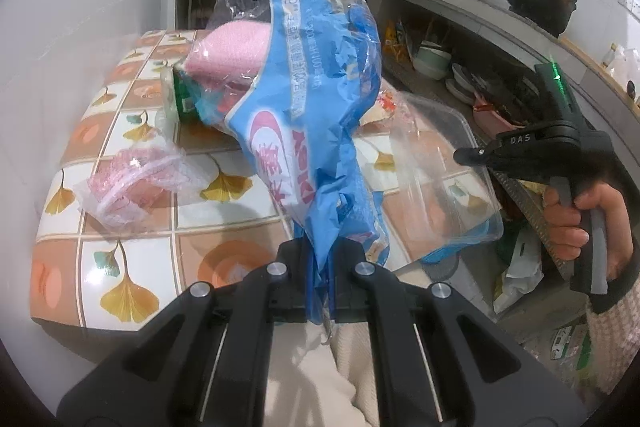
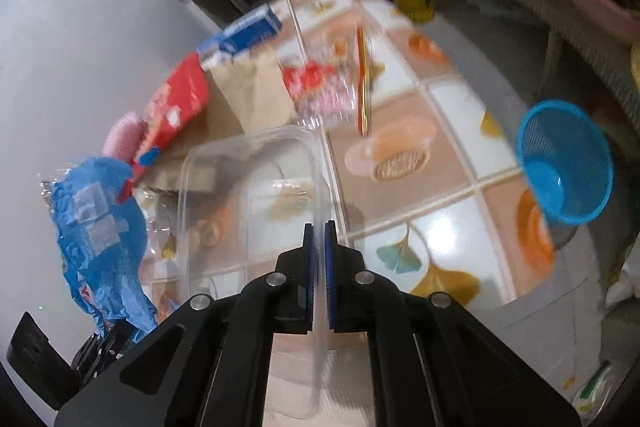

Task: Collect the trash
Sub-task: 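Lift the blue bag with the left gripper while the right gripper grasps and lifts the clear box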

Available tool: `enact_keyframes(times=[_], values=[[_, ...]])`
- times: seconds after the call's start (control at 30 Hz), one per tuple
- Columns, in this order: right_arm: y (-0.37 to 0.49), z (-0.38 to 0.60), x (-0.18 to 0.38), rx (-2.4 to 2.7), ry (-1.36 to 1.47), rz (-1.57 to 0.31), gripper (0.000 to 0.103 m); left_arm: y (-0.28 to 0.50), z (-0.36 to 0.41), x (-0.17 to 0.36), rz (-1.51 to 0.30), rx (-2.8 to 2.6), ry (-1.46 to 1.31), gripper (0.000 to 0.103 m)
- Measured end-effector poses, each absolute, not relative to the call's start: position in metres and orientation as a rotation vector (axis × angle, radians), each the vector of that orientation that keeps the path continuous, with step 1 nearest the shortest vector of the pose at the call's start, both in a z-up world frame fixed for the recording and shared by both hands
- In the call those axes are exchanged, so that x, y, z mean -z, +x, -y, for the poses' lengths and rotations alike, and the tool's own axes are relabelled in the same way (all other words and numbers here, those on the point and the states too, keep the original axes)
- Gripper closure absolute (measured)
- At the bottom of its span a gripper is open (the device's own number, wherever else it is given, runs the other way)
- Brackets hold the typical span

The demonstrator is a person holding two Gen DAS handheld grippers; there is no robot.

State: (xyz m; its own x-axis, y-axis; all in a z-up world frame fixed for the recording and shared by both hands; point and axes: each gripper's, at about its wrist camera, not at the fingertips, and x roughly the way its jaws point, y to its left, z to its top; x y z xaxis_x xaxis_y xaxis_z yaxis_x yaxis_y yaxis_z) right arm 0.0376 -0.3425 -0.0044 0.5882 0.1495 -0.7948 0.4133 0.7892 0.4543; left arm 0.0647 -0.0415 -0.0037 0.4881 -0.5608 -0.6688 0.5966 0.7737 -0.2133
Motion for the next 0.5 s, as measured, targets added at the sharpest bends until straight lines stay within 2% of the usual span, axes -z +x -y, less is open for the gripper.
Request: enact_keyframes(times=[0.27, 0.5], values=[[-0.003, 0.367, -0.026, 0.201, 0.668, -0.802, 0.099, 0.059, 0.069, -0.026, -0.721, 0.748, 0.070, 0.099], [-0.071, 0.420, -0.041, 0.352, 0.707, -0.657, 0.099, 0.056, 0.143, -0.044, -0.725, 0.881, 0.121, 0.099]])
